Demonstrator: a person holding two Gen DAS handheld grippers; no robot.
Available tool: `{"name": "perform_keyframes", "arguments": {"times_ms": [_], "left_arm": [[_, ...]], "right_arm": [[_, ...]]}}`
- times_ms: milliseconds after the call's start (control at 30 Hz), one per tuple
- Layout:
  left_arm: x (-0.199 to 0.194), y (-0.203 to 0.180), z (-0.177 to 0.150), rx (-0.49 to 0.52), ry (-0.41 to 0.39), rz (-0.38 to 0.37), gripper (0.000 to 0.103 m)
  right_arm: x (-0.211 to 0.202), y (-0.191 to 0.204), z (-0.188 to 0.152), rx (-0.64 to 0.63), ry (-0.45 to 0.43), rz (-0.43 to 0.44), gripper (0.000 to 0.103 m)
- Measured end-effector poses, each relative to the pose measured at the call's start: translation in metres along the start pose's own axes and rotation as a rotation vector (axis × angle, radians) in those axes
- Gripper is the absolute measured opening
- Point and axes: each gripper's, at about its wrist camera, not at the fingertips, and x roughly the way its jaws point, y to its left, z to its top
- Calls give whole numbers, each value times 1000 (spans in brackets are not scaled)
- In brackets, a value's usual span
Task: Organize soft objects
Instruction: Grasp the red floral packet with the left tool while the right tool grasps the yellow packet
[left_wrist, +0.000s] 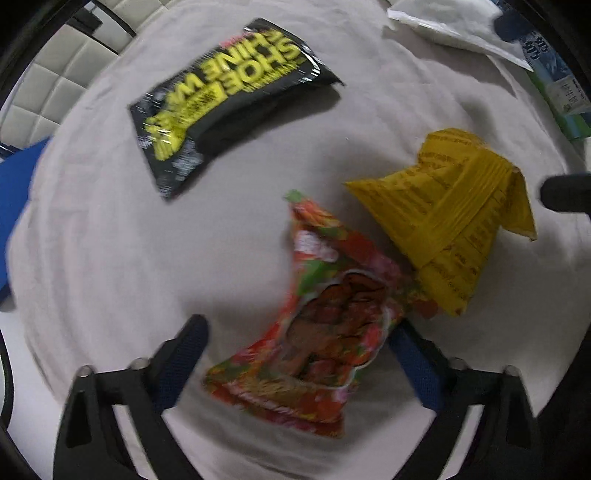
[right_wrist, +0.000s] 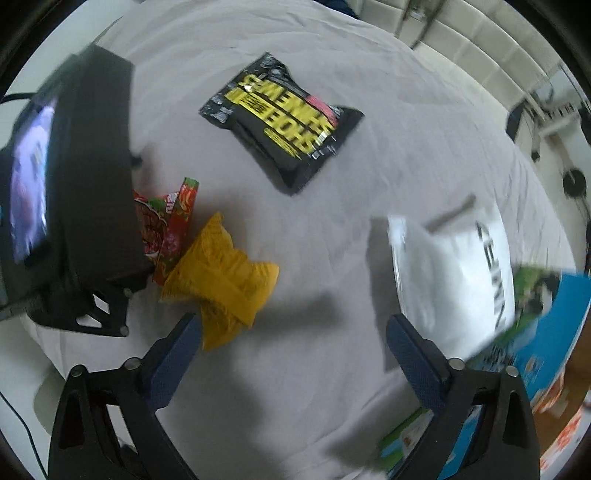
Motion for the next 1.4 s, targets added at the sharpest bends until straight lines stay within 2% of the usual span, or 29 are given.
{"name": "perform_keyframes", "arguments": {"times_ms": [67, 100, 167, 200, 233, 267, 300, 400, 467, 500, 600, 700, 767, 867, 933, 967, 1067, 1233, 1300, 1400], "left_arm": [[-1, 0, 0, -44, -18, -23, 80], [-3, 2, -3, -92, -25, -56, 73], [-3, 8, -9, -179, -29, -67, 66], [-4, 13, -14, -253, -40, -84, 62], [-3, 17, -20, -308, -43, -98, 61], [-3, 24, -27, -405, -42, -126, 60], [-2, 30, -34, -483, -41, -157, 60], [4, 50, -60, -809, -39, -356, 59], [9, 57, -73, -951, -28, -434, 59], [12, 59, -79, -1013, -15, -448, 59], [16, 60, -90, -1108, -11, -474, 59], [19, 56, -90, -1102, -16, -453, 59], [20, 53, -97, -1089, -22, -440, 60], [15, 52, -84, -1060, -23, -417, 59], [13, 55, -83, -1064, -27, -424, 62], [14, 55, -82, -1064, -27, -432, 64], [13, 55, -77, -1059, -9, -425, 67], [13, 42, -53, -999, 32, -295, 67], [12, 38, -45, -997, 45, -238, 61], [10, 38, -42, -1015, 34, -219, 47]], "right_arm": [[2, 3, 9, -42, -3, -10, 94], [3, 6, 14, -66, -2, -11, 92], [4, 12, 24, -111, 5, -12, 87], [5, 14, 28, -128, 13, -12, 87], [8, 16, 32, -142, 21, -9, 87], [12, 17, 36, -150, 32, 0, 85], [15, 18, 39, -152, 44, 19, 79], [22, 18, 49, -132, 56, 92, 65], [24, 20, 55, -116, 57, 153, 60], [25, 21, 57, -112, 63, 174, 60], [27, 26, 63, -94, 73, 198, 62], [25, 31, 65, -86, 52, 185, 63], [30, 31, 71, -62, 69, 188, 63], [32, 33, 83, -46, 65, 179, 63], [35, 35, 90, -45, 62, 160, 58], [37, 35, 91, -40, 70, 159, 49], [47, 37, 85, 20, 93, 147, 48], [43, 11, 71, 202, 110, 40, 50], [40, -1, 64, 280, 87, 27, 52], [49, -15, 58, 367, 135, 145, 57]]}}
